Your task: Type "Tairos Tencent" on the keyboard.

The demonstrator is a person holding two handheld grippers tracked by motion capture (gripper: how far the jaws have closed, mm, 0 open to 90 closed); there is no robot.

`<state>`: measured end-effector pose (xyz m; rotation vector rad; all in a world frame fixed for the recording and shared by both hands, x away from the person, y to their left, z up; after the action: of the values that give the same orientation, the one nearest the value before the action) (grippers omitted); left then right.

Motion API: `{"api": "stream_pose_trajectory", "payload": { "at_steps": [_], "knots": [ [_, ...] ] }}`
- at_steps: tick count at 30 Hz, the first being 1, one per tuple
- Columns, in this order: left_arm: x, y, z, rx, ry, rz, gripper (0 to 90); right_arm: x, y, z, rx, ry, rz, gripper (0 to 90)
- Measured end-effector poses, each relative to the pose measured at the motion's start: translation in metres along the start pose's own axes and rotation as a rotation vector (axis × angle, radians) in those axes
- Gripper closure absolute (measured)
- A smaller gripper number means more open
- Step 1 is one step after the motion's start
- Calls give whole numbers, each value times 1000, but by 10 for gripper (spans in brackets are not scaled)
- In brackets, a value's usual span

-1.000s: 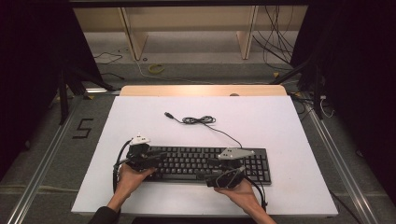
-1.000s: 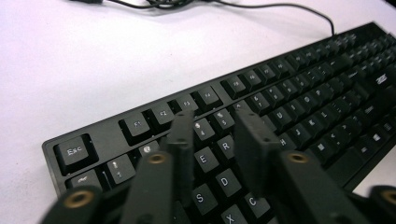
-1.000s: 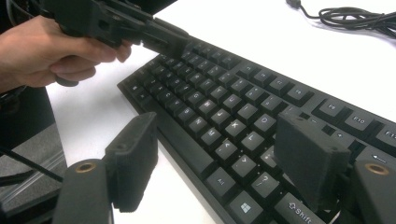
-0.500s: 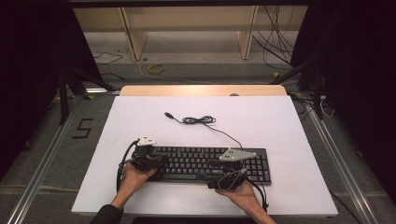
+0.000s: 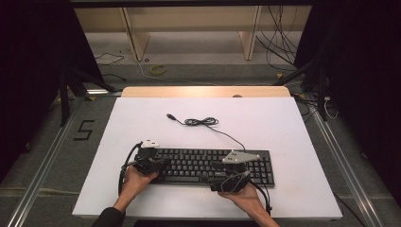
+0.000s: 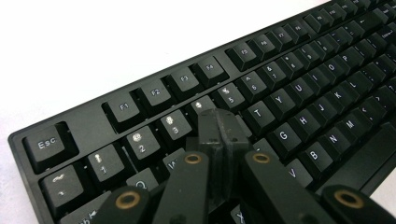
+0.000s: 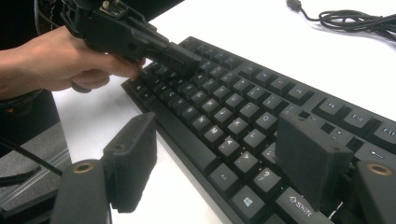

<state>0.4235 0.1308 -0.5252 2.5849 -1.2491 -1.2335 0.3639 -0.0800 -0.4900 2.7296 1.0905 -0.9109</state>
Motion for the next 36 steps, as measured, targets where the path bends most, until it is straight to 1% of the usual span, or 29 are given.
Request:
{"api": "stream_pose_trajectory", "payload": {
  "at_steps": [5,7,19,21,25,29,34,36],
  "knots": [
    [-2,-1,-1,3,-1,-2,889,0,0,0,0,2,0,306],
    [-3,-1,-1,-2,10,-5,888,0,0,-1,-1,4,0,306],
    [-9,2,-6,1,41,13,856,0,0,0,-1,2,0,306],
    [-10,3,-7,-7,50,17,851,0,0,0,0,2,0,306],
    [-12,4,-8,-3,56,22,835,0,-1,0,-1,2,0,306],
    [-12,5,-9,-2,61,27,813,0,-1,0,-1,2,-1,306],
    [-14,8,-10,-2,70,40,759,0,-1,0,-2,3,0,306],
    [-15,9,-11,-1,73,51,725,0,-1,-1,-1,4,-1,306]
  ]
}}
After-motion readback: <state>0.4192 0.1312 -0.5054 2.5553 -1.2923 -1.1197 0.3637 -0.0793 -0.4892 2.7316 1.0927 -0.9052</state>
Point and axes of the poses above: each handheld gripper's, and its own axes: x roughly forward along the jaws, z roughly out of its underside, y roughly to its right, the point moved 7 cm from there along x, roughly forward along the jaws, and after that the axes turned 12 degrees about z, right-handed, at the moved point
